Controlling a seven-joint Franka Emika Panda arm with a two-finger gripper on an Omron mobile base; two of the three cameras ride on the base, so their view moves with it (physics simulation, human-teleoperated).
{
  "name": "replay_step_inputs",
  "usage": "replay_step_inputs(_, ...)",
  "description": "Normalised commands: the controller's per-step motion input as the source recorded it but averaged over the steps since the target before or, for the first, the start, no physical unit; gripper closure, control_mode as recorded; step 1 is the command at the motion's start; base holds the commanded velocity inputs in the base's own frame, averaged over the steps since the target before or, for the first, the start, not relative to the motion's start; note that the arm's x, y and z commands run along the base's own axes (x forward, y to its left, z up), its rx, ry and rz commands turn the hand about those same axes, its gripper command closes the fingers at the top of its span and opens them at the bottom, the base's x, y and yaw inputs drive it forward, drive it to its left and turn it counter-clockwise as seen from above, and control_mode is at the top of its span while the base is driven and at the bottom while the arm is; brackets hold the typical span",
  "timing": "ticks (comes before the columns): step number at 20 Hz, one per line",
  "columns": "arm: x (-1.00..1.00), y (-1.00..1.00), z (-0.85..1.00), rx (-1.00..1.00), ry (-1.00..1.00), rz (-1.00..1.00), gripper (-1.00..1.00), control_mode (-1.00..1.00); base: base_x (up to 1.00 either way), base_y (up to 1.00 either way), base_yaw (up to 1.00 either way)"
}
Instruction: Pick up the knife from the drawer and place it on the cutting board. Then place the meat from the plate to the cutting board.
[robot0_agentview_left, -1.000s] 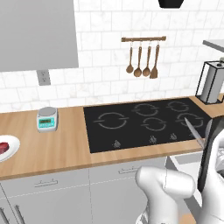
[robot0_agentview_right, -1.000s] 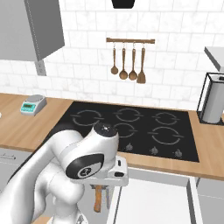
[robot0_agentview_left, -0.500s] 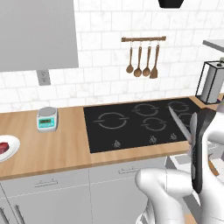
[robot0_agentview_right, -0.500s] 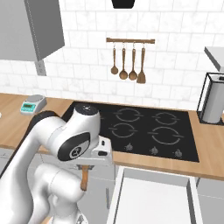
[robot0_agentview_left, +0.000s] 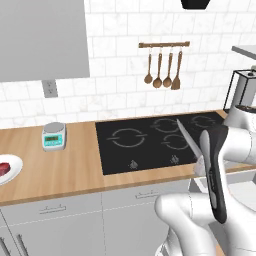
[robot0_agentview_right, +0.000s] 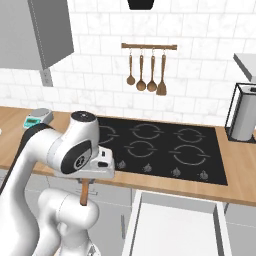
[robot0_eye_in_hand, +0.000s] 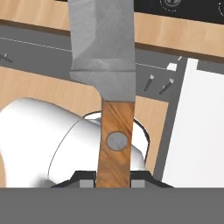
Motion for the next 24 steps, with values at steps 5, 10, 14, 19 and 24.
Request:
replay_step_inputs(5,0.00,0.00,-0.01,0.00,0.00,0.01,1.00,-1.00,0.00,0.00,0.00)
replay_step_inputs(10,-0.01,0.29,0.00,-0.01,0.00,-0.02,1.00,-1.00,0.00,0.00,0.00)
replay_step_inputs(14,-0.07,0.26,0.00,-0.01,0.00,-0.03,1.00,1.00,-0.22,0.20,-0.04)
replay_step_inputs(19,0.00,0.00,0.00,0.00,0.00,0.00,1.00,1.00,-0.81,0.29,-0.15)
replay_step_inputs(24,0.00,0.00,0.00,0.00,0.00,0.00,1.00,1.00,-0.95,0.03,-0.31)
